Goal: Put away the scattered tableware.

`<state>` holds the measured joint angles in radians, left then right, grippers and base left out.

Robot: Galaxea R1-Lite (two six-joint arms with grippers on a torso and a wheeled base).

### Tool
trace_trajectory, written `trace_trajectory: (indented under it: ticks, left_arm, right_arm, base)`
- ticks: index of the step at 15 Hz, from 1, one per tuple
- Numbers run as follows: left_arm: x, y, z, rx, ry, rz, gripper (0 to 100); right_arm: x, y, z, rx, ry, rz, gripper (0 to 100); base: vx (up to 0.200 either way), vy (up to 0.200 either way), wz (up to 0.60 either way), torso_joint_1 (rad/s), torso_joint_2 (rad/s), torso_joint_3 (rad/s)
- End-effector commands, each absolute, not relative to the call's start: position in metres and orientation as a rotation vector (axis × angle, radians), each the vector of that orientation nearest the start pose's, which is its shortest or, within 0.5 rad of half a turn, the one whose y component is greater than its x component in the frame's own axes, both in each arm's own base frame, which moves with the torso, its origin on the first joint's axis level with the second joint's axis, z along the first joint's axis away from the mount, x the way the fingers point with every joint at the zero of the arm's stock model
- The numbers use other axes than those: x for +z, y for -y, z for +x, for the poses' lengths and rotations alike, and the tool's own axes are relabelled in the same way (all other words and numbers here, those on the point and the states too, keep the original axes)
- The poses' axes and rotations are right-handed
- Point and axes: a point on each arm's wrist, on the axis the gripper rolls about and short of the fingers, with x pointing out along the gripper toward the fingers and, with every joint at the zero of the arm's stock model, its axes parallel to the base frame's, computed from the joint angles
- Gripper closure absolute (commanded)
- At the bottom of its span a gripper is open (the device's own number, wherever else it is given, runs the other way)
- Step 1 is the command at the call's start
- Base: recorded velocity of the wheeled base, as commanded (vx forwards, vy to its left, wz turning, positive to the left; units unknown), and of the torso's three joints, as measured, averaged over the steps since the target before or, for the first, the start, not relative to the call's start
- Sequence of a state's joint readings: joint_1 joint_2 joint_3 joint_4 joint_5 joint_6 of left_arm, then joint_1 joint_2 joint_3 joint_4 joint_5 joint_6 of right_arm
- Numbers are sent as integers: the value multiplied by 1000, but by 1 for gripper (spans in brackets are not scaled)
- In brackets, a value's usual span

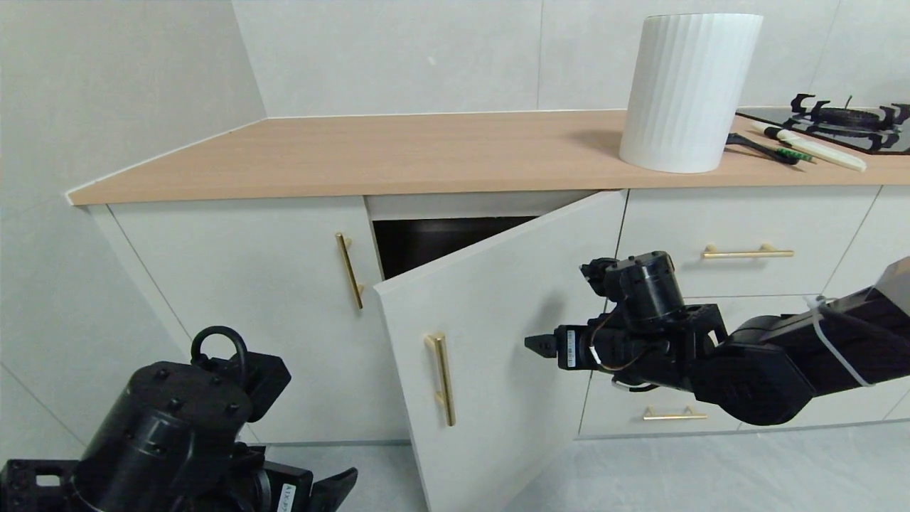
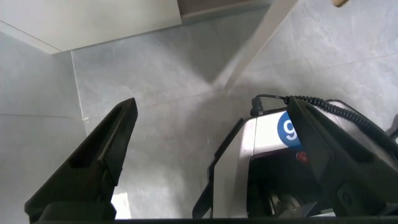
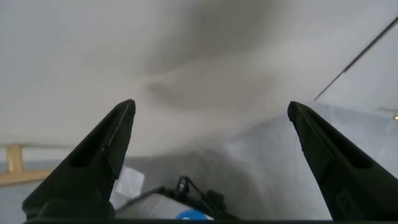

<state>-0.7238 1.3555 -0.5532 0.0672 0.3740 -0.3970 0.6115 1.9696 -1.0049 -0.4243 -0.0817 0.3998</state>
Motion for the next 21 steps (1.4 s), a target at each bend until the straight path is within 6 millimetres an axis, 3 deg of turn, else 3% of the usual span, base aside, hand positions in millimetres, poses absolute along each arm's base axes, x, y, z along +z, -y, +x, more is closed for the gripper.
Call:
trace_trajectory:
  ticks: [1, 8, 21]
  left_arm:
    - [142, 111, 138, -171, -792, 83, 0]
    - [142, 111, 138, -171, -792, 83, 0]
    - [142, 111, 138, -171, -792, 83, 0]
  right_arm:
    - [118, -212, 305, 403, -596, 218, 0]
    - [108, -229, 334, 297, -483, 360, 0]
    - [79, -236, 389, 38, -359, 401, 0]
  base:
    - [0, 0, 0, 0, 0, 0]
    - [0, 0, 0, 0, 0, 0]
    - [0, 0, 0, 0, 0, 0]
